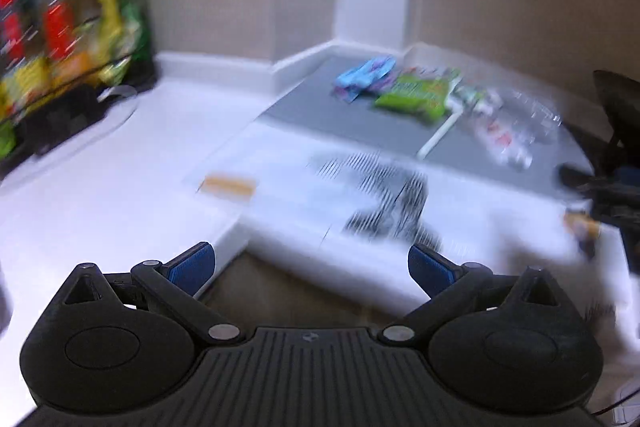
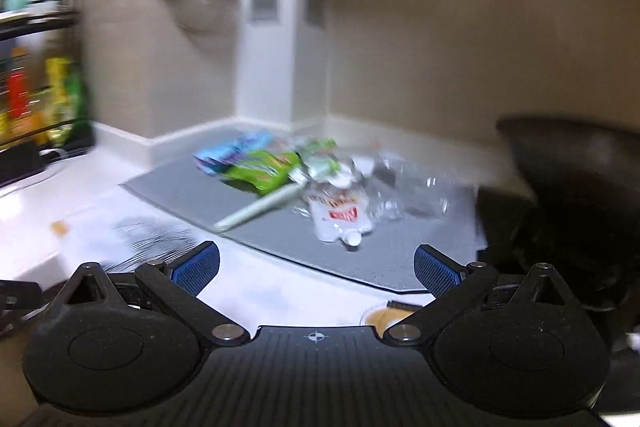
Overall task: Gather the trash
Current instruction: 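Raise both open tools out of the cabinet back toward the gray mat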
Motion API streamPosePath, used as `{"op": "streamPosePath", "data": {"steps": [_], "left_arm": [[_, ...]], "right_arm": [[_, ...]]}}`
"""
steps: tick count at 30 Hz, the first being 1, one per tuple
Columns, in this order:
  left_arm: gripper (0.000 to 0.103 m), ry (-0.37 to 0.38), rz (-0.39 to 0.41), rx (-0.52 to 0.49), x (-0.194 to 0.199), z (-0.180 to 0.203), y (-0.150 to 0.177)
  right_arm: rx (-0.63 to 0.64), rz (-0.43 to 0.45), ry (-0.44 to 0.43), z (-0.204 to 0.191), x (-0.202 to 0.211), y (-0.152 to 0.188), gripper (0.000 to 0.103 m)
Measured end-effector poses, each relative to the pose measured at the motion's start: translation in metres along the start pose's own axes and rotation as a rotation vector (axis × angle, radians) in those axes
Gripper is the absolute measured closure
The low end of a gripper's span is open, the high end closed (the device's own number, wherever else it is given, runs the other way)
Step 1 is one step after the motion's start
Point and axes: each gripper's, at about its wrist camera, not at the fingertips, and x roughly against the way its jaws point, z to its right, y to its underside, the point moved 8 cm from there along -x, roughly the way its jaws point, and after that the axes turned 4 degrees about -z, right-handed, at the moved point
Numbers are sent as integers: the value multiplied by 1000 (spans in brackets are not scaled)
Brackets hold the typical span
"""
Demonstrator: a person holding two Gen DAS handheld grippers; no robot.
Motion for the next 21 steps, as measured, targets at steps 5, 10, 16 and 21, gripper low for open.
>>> {"op": "streamPosePath", "data": {"steps": [5,10,16,21], "left_arm": [[0,22,-12,-81,-57,40,-54],[0,33,-25,-112,-119,67,-82],[0,32,-53,-137,-179,78,-93],[0,49,-32,-135,-203,69,-100]], "right_arm": [[-87,-122,49,23,-81,-10,0],[-152,-139,68,40,-117,-17,0],[-176,-236,67,43,-154,-11,0],[-123,-276,100,31,-178,-9,0]]}}
